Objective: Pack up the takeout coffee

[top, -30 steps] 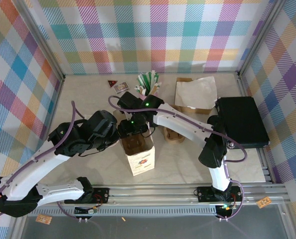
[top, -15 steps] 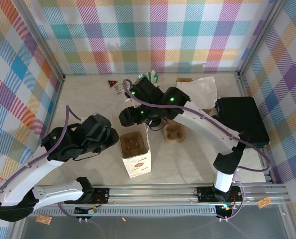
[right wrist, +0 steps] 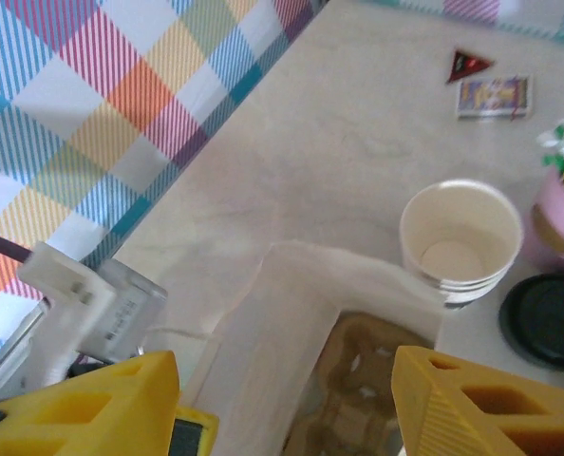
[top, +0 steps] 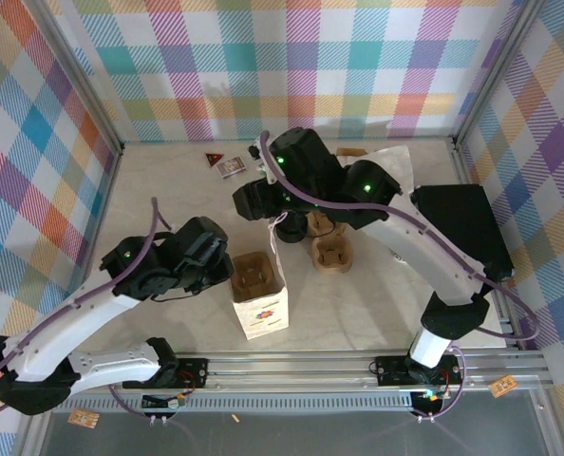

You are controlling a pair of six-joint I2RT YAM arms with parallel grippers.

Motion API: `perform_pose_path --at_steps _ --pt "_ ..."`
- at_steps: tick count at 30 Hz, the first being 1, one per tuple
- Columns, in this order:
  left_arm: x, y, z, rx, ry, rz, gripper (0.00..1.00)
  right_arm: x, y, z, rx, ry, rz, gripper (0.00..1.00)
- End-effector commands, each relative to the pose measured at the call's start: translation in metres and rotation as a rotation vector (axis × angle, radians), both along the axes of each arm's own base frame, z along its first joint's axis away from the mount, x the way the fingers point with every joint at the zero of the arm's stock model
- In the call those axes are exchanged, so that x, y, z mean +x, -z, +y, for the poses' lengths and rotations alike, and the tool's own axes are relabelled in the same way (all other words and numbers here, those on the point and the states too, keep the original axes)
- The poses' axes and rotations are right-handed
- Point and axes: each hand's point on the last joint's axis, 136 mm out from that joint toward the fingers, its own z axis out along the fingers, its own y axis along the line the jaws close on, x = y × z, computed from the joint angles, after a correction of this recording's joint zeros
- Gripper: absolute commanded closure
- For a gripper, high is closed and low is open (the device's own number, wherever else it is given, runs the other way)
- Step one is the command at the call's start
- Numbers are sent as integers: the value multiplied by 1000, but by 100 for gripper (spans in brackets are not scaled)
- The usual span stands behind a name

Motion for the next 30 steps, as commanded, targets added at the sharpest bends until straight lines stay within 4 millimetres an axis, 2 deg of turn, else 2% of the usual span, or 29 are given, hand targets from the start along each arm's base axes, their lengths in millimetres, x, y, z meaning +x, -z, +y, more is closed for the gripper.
perform_pose_path --at_steps 1,2,4,9,12,15,24,30 --pt "-1 2 -7 45 72 12 90 14 -36 -23 24 58 -159 39" --pt "0 1 -7 62 86 12 96 18 -37 -30 16 73 -178 39" --pt "1 -2 -6 88 109 4 100 27 -36 -44 -7 114 -209 39" --pt "4 -17 -5 97 165 -61 100 54 -18 -86 -51 225 -223 40" --pt "4 -22 -8 89 209 -89 100 70 0 -111 -95 284 -210 40" --pt "3 -22 -9 93 242 -100 100 80 15 -129 -151 307 -222 40" --pt "-1 -32 -12 66 340 -178 100 96 43 -148 -234 342 -221 41" --pt "-7 -37 -11 35 375 -204 100 99 52 -150 -245 350 -187 41"
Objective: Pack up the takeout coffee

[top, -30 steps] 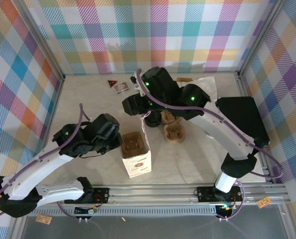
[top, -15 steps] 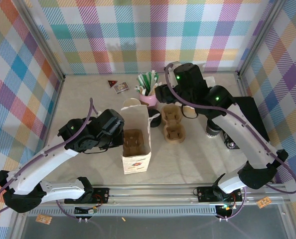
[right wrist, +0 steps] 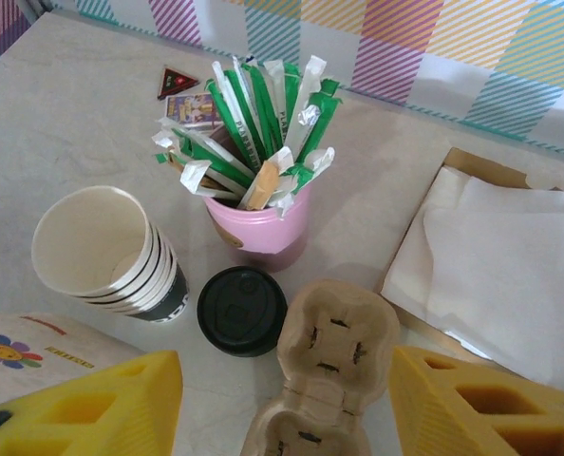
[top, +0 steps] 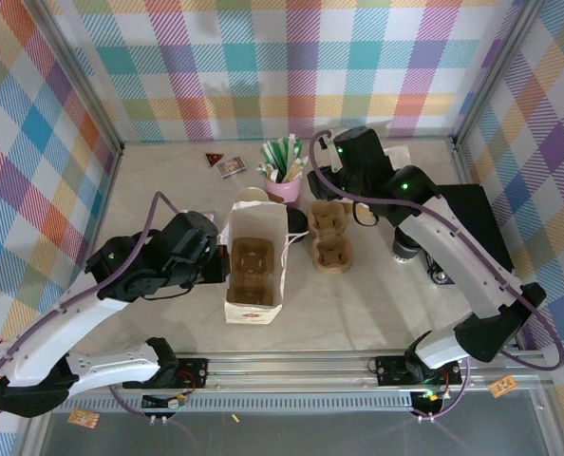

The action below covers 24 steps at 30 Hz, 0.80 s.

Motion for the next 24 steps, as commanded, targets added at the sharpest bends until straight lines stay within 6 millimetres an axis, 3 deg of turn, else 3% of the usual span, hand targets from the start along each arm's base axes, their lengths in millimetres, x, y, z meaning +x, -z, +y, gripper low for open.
perform_pose_path --at_steps 1,11,15,20,24 --pt "-6 -3 -5 -12 65 -17 100 2 -10 -5 16 19 -27 41" --pt "-7 -2 -5 -34 65 -20 100 3 -17 -4 34 39 -7 40" --pt "-4 3 0 -37 0 -15 100 8 -11 -10 -10 72 53 39" --pt "8 8 3 -87 -111 -43 100 16 6 -44 -61 220 201 36" --pt "17 5 1 -193 -218 -56 100 8 30 -98 -148 370 372 29"
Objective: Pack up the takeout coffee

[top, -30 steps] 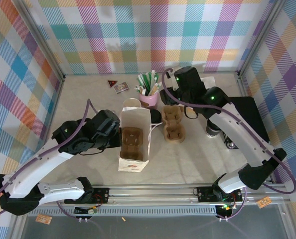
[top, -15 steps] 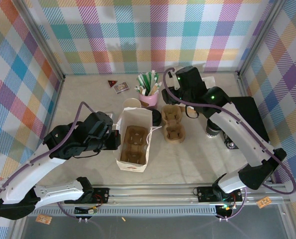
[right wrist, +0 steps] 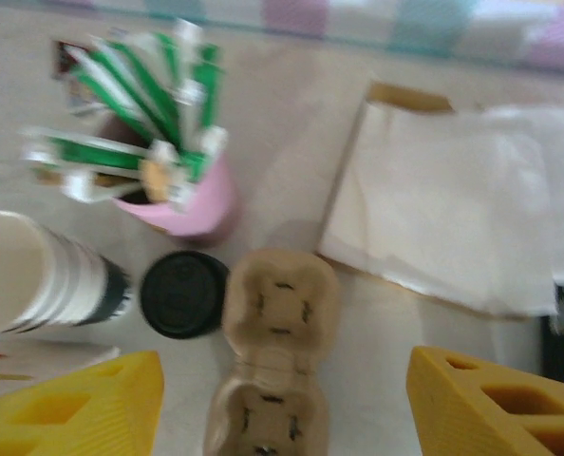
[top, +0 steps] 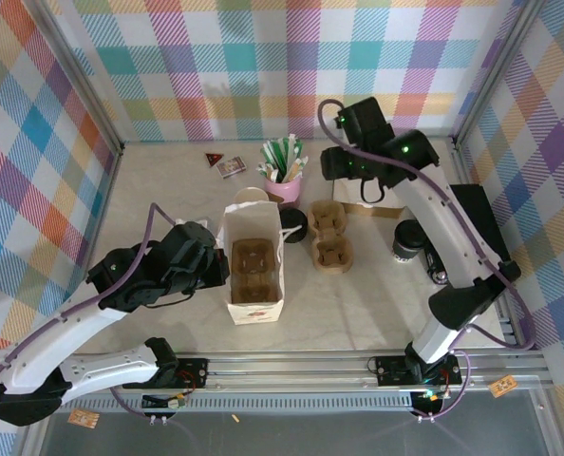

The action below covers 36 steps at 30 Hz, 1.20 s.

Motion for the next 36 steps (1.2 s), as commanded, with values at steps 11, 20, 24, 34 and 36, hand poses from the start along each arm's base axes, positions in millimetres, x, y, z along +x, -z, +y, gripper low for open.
perform_pose_path --at_steps 11,20,24,34,36 --pt "13 -10 -4 -94 -103 -33 72 -61 101 -150 -67 389 477 10" --pt "10 -22 8 -62 -96 -63 62 -66 137 -187 -15 707 465 4" --pt "7 -20 5 -52 -69 -45 62 -60 152 -187 12 748 463 8" --pt "3 -17 -4 -42 -19 -4 62 -47 189 -184 7 729 513 8" --pt "3 -16 -4 -40 -17 -3 61 -44 192 -184 1 724 515 9"
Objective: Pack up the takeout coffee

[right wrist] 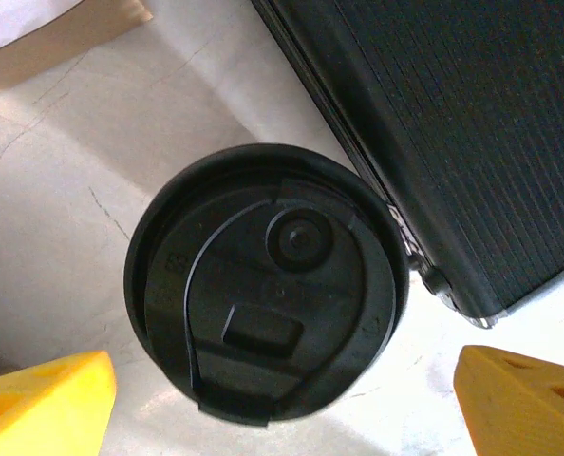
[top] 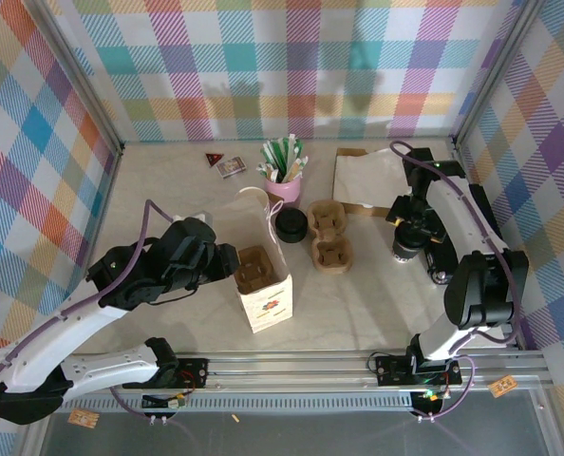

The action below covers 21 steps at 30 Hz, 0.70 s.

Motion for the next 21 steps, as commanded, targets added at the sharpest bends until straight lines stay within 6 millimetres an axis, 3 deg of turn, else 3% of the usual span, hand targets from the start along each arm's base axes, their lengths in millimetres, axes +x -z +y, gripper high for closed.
perform_pose_path --at_steps 1,21 --pt "-4 -5 1 4 23 3 61 8 6 -1 5 0 -7 9" --pt "-8 -1 5 -12 -1 32 64 -1 28 2 47 -108 54 24"
